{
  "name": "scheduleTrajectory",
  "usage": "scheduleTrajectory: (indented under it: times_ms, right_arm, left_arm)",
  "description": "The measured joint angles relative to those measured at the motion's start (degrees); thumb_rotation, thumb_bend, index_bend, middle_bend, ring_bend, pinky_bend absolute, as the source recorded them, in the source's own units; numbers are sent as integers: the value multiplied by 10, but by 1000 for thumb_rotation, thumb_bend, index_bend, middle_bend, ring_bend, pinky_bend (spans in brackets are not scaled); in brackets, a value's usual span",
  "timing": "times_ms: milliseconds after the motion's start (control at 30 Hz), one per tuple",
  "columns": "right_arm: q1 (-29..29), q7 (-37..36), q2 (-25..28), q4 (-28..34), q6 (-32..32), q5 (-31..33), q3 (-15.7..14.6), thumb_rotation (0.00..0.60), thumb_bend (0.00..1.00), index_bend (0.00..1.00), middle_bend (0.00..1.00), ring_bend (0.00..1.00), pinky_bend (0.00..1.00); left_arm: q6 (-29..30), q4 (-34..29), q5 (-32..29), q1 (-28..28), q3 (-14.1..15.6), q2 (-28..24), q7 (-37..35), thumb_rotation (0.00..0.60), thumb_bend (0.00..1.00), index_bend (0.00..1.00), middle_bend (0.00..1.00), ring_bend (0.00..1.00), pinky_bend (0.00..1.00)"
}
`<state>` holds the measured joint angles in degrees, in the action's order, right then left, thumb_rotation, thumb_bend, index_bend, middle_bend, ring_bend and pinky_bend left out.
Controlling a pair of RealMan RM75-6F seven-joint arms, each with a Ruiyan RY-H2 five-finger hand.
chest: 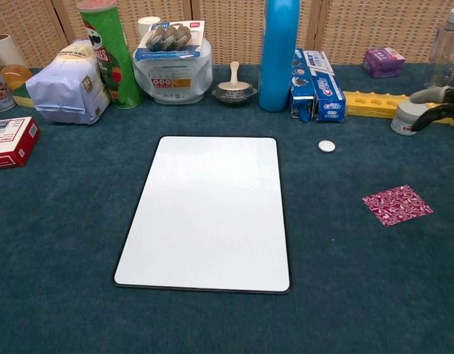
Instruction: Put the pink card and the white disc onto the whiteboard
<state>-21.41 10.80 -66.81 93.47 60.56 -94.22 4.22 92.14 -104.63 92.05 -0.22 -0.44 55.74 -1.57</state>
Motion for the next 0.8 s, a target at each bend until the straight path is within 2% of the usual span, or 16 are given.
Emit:
scheduleTrajectory:
  times_ms: [167,400,800]
  right_arm:
    - [-57,-35,-33,-37,-77,14,5,600,282,179,17,0,0]
    - [-88,-19,-84,-84,-119,49,3,600,287,208,12,0,0]
    - [-111,-18,-84,-104,-150,89,-4,600,307,251,7,0,0]
  left_arm:
    - [-6,-1,-5,-2,-1,2,9,600,47,0,0,0,0]
    - [-17,-5,-10,-6,-2,6,28,600,47,0,0,0,0]
    - [-21,-9,-14,-7,-2,8,37,600,47,0,0,0,0]
